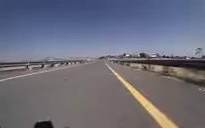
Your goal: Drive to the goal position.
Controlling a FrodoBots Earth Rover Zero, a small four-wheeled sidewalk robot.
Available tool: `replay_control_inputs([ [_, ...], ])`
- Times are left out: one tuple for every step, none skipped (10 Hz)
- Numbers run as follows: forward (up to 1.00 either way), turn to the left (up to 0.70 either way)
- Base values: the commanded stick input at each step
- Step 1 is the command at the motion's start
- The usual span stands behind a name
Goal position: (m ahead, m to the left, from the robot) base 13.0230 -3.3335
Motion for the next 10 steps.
replay_control_inputs([
  [1.00, 0.00],
  [1.00, 0.00],
  [1.00, 0.00],
  [1.00, 0.00],
  [1.00, 0.00],
  [1.00, 0.00],
  [1.00, 0.00],
  [1.00, 0.00],
  [1.00, 0.00],
  [1.00, 0.00],
])
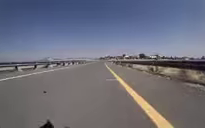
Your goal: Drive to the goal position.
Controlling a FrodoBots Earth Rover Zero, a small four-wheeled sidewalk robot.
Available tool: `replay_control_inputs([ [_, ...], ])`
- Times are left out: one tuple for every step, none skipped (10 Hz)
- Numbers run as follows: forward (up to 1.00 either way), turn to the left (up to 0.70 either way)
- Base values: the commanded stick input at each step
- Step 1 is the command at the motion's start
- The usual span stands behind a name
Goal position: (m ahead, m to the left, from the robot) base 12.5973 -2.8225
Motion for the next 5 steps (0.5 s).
replay_control_inputs([
  [1.00, 0.00],
  [1.00, 0.00],
  [1.00, 0.00],
  [1.00, 0.00],
  [1.00, 0.00],
])
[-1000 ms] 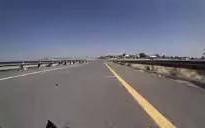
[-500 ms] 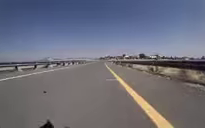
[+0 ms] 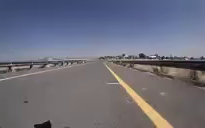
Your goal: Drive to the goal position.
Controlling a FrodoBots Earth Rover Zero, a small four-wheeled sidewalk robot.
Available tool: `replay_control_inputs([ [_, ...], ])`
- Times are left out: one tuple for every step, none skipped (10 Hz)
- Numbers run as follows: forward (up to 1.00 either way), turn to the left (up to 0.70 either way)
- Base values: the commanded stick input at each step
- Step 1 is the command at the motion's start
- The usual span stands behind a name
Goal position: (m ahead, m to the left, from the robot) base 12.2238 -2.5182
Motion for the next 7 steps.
replay_control_inputs([
  [1.00, 0.00],
  [1.00, 0.00],
  [1.00, 0.00],
  [1.00, 0.00],
  [1.00, 0.00],
  [1.00, 0.00],
  [1.00, 0.00],
])
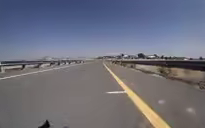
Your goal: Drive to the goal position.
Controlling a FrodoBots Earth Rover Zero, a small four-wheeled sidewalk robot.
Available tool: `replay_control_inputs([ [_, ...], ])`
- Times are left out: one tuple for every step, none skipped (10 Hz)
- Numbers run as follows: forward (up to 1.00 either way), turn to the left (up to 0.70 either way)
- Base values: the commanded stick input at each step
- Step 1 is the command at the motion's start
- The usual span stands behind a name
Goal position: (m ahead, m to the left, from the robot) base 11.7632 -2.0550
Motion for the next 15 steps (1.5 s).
replay_control_inputs([
  [1.00, 0.00],
  [1.00, 0.00],
  [1.00, 0.00],
  [1.00, 0.00],
  [1.00, 0.00],
  [1.00, 0.00],
  [1.00, 0.00],
  [1.00, 0.00],
  [1.00, 0.00],
  [1.00, 0.00],
  [1.00, 0.16],
  [1.00, 0.03],
  [1.00, 0.00],
  [1.00, 0.00],
  [1.00, 0.00],
])
